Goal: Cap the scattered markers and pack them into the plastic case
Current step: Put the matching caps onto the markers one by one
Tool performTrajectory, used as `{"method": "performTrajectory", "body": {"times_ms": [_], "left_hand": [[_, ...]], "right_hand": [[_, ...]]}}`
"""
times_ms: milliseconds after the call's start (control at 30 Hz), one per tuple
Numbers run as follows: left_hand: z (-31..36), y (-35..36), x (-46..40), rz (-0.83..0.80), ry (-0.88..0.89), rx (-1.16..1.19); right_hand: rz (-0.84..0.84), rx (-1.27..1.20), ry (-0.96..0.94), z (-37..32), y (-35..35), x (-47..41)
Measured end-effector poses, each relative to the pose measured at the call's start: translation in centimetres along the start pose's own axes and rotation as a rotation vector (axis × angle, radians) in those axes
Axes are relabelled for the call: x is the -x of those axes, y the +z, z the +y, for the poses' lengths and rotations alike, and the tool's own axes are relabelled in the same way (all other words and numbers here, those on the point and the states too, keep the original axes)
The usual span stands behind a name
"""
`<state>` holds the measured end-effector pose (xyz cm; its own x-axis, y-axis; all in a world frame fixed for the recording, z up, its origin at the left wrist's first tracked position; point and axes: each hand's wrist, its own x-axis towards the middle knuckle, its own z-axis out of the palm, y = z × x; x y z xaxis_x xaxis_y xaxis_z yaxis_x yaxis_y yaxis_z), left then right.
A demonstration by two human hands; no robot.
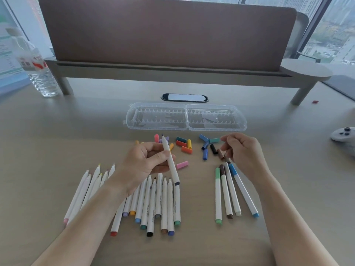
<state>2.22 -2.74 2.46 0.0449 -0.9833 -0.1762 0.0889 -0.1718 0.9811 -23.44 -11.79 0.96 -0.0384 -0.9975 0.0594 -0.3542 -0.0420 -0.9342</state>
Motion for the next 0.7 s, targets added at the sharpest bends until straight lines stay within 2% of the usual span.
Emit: {"method": "performTrajectory", "body": {"times_ms": [200,400,533,700], "left_hand": [[0.1,0.3,0.1,-0.01,0.007,-0.009],[0.0,0.7,-0.1,-0.022,0.007,-0.018],[0.1,0.8,0.0,-0.021,0.015,-0.028],[0.3,0.6,0.3,-0.005,0.049,-0.019]], "right_hand": [[0.037,0.098,0.012,0.3,-0.6,0.0],[-0.063,0.518,-0.141,-0.6,1.2,-0.9],[-0.1,0.819,-0.108,-2.0,3.3,-3.1],[-0.164,0.983,-0.022,-3.0,4.8,-4.3]]}}
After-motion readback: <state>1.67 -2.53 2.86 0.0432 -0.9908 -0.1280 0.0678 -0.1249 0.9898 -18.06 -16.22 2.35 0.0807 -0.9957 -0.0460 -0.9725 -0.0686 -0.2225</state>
